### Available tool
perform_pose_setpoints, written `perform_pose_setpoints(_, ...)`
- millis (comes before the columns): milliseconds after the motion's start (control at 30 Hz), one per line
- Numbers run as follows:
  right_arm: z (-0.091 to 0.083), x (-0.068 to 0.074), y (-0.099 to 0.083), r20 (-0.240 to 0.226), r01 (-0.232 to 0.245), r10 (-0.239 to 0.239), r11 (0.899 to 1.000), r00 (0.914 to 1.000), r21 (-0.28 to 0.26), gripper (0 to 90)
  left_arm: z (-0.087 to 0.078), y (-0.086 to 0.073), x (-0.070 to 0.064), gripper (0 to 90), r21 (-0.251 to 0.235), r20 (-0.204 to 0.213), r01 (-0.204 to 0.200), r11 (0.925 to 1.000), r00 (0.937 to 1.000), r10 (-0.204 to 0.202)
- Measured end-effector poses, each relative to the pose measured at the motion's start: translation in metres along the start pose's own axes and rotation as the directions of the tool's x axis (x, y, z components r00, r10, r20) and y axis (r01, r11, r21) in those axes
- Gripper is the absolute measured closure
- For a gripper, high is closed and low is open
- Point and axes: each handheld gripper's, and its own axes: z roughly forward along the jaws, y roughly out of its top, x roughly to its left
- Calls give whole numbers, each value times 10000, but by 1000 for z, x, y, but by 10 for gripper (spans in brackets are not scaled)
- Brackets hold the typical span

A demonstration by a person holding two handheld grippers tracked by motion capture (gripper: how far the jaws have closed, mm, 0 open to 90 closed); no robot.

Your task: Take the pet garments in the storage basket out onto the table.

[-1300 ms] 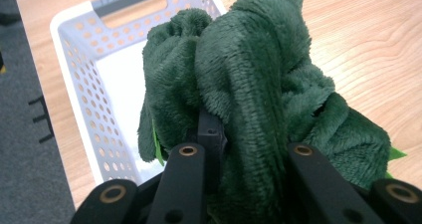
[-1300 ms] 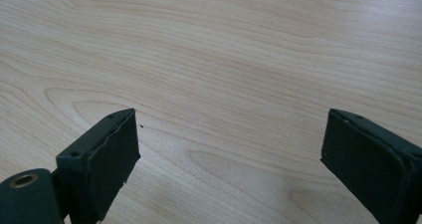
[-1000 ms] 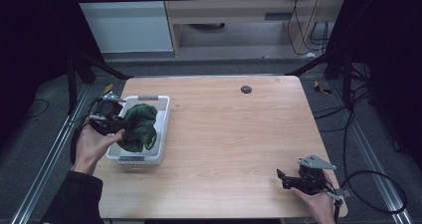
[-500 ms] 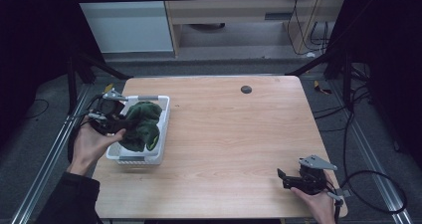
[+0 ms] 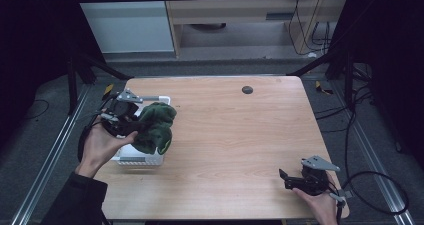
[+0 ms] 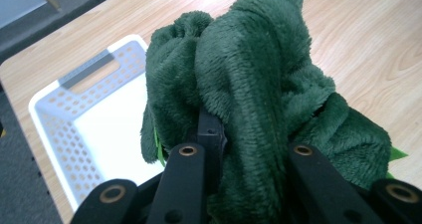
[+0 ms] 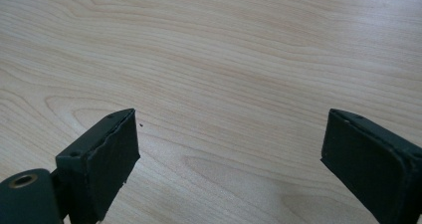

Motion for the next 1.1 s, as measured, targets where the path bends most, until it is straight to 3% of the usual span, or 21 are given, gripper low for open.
perform_pose_setpoints(267, 0, 0, 0, -4, -25, 25, 10000, 10000, -24, 78, 4, 13, -17, 775, -99, 351, -382, 9992, 9986, 385)
perform_pose_setpoints(633, -1, -1, 0, 72, -52, 53, 9999, 10000, -114, 74, 24, 27, -39, 774, 13, 723, -865, 9962, 9936, 862)
perform_pose_setpoints(1100, -3, -3, 1, 139, -87, 91, 9996, 9999, -277, 73, 51, 48, -71, 774, 45, 1369, -1598, 9871, 9780, 1577)
